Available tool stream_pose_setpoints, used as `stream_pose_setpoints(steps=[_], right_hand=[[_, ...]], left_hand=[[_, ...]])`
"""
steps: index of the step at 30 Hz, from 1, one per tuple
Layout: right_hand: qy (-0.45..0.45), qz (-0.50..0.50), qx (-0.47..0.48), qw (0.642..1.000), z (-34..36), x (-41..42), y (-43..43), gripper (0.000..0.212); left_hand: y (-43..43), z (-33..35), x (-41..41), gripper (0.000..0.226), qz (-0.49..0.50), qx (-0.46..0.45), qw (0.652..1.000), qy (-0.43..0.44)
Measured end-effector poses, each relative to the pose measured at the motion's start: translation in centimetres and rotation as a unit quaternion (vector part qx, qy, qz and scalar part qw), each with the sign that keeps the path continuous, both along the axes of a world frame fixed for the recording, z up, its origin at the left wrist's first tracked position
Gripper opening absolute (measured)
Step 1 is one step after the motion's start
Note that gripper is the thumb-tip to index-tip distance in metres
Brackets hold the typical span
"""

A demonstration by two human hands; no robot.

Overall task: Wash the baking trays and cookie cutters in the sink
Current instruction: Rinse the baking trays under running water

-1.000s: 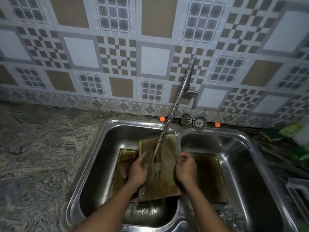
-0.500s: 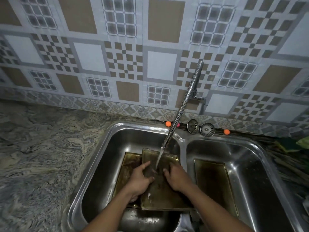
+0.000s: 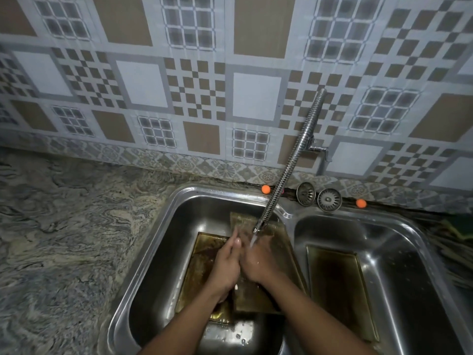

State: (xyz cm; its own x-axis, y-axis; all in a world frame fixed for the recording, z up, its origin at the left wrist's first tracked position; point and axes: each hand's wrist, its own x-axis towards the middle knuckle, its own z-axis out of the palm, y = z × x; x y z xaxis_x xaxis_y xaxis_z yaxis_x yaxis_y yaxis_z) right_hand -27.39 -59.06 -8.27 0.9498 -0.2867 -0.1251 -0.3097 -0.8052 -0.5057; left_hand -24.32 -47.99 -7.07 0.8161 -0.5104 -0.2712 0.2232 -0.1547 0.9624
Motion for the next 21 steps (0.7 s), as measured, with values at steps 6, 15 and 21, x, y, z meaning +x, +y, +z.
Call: stream_pose_setpoints(steps=[6, 15, 21], right_hand=[[-0.065, 0.144, 0.095, 0.983, 2.5, -4.8, -1.5, 0.032], [0.0, -0.044, -0.108, 0.993, 3.5, -10.9, -5.3, 0.027], [-0.032, -0.141, -0.113, 0.983, 1.3, -5.8, -5.3, 0.024]], left_hand=[[-2.8, 0.3, 0.8, 0.044, 0.114, -0.006, 0.993, -0.017], [-5.3, 0.6, -0.3, 0.083, 0.093, 0.017, 0.995, -0.037], [-3.0, 1.3, 0.8, 0.07, 0.098, 0.027, 0.994, -0.043]])
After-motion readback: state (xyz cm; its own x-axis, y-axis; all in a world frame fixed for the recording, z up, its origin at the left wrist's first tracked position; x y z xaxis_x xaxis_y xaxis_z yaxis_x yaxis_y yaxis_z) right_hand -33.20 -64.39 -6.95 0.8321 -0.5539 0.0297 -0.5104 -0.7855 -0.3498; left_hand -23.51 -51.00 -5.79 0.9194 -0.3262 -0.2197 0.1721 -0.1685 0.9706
